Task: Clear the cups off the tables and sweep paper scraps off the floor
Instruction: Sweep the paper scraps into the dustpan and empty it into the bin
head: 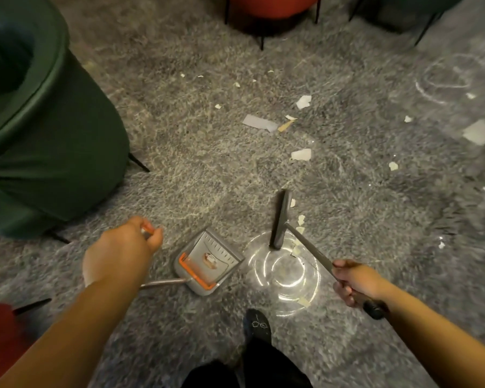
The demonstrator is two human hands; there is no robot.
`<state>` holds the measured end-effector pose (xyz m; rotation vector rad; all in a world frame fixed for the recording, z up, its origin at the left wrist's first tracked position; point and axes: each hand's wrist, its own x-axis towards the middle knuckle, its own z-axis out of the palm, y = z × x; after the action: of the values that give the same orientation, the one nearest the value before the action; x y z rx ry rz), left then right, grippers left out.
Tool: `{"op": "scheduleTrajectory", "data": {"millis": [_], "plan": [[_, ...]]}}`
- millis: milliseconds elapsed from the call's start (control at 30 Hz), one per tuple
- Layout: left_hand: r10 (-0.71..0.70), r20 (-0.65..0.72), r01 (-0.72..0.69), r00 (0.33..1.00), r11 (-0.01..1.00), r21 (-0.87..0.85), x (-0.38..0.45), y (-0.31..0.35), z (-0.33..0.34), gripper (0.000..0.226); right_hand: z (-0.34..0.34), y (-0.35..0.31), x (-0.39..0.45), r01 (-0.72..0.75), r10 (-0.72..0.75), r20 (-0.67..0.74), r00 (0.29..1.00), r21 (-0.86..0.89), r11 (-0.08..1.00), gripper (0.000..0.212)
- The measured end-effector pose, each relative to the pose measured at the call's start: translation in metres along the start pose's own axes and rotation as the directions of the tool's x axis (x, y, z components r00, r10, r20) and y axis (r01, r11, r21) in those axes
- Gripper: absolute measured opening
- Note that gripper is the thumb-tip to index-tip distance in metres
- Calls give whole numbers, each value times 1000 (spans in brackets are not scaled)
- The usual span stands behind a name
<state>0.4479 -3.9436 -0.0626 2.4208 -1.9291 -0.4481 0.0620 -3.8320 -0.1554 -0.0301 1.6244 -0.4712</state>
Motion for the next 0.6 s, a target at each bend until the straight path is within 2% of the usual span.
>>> {"op": "scheduleTrajectory", "data": {"millis": [233, 600], "plan": [[35, -56, -39, 998, 997, -60, 30, -1, -30, 25, 58, -32, -17, 86, -92, 61, 994, 96, 992, 11], [123, -179, -146, 976, 982, -122, 168, -31, -101, 18, 207, -164, 0, 209, -220, 98, 971, 113, 972, 16]]}}
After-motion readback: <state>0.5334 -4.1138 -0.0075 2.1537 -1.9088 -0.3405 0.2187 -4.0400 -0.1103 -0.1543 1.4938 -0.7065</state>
